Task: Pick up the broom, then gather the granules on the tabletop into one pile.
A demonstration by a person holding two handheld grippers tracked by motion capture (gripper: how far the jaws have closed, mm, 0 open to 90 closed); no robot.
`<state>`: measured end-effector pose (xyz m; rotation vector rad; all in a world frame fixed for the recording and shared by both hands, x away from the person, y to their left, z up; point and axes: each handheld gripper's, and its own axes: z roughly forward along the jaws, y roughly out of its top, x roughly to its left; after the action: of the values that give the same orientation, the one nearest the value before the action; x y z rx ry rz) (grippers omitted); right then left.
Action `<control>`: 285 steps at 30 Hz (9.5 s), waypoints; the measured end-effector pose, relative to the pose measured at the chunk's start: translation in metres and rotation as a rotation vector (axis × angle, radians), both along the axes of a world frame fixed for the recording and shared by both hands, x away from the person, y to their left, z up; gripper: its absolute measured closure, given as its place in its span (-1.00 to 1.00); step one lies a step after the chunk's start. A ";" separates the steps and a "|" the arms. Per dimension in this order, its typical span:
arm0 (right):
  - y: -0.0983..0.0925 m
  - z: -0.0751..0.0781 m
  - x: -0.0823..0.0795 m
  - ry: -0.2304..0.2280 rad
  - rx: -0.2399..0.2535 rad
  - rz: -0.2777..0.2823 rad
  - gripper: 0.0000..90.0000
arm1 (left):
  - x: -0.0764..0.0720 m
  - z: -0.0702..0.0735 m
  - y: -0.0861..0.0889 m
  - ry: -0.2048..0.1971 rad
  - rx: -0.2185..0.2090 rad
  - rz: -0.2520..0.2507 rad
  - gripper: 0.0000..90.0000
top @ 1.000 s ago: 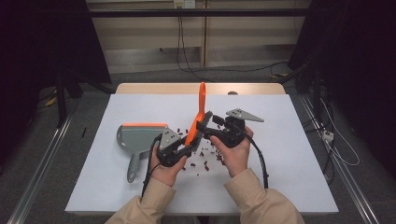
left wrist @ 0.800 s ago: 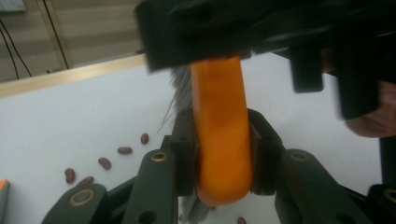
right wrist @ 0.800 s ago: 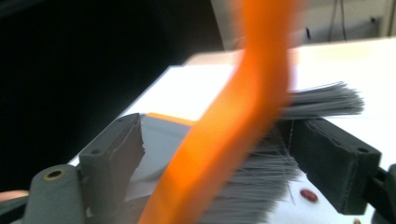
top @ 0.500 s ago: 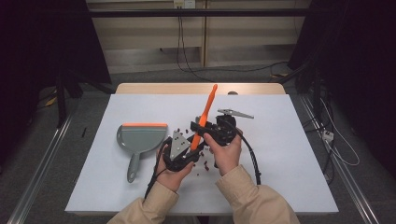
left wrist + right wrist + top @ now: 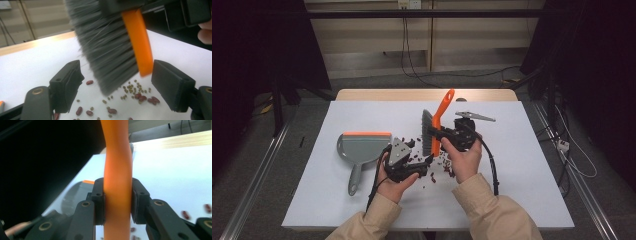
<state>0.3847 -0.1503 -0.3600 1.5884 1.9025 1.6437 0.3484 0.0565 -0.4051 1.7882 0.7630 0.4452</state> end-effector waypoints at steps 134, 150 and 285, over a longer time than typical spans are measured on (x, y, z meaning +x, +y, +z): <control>-0.112 -0.051 0.001 0.083 -0.441 -0.071 0.58 | -0.001 -0.010 0.150 0.076 -0.017 0.024 -0.87; -0.106 -0.046 0.021 0.030 -0.433 -0.083 0.58 | -0.004 -0.010 0.154 0.084 -0.019 0.034 -0.87; 0.013 -0.063 0.039 -0.218 -0.690 0.572 0.57 | 0.002 -0.013 0.158 0.095 -0.040 0.051 -0.87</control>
<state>0.4234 -0.1370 -0.4229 0.6115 2.5397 1.0247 0.3505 0.2142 -0.4177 1.7652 0.8795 0.3786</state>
